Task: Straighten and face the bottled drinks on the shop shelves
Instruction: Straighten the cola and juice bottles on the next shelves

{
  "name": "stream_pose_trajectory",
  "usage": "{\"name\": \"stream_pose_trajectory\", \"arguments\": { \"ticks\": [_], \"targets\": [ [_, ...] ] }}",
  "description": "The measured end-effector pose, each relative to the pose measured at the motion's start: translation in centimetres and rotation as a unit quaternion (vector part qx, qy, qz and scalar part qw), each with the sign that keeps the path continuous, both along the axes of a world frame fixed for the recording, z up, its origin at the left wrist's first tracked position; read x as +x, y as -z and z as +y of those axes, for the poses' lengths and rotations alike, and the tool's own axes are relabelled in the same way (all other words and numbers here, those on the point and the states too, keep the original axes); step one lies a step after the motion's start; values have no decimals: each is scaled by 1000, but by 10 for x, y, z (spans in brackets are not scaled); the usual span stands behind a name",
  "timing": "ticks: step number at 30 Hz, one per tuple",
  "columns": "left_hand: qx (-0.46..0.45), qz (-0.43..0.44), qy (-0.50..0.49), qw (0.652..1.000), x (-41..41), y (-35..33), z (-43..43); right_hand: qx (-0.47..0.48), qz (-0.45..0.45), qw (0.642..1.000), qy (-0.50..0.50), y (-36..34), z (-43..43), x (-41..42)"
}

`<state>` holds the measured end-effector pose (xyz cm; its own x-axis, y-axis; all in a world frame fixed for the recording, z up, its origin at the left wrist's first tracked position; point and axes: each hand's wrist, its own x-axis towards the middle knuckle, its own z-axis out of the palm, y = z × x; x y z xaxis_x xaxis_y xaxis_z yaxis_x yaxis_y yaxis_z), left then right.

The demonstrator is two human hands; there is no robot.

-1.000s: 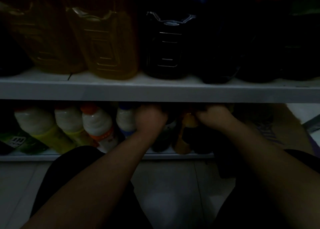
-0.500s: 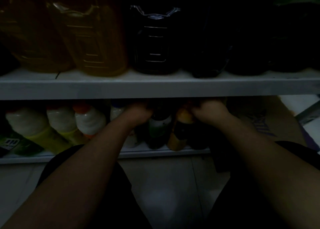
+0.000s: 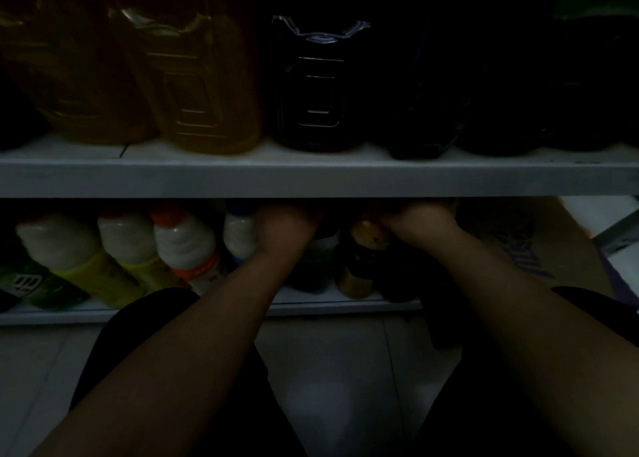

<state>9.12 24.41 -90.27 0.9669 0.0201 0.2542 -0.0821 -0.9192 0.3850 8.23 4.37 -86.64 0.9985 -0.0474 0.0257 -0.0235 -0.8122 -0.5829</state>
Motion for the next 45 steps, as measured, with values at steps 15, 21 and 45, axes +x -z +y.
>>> {"name": "stream_pose_trajectory", "arguments": {
  "ticks": [15, 21, 45],
  "targets": [
    [-154, 139, 133, 969, -2, -11, 12, -3, 1, 999, -35, -13, -1, -11],
    [-63, 125, 134, 981, -4, -8, 12, -30, 48, 998, -22, -26, -29, -25],
    [-88, 84, 55, 991, -9, 0, 9, 42, 89, 994, 36, -24, -87, -11]
  ]
}}
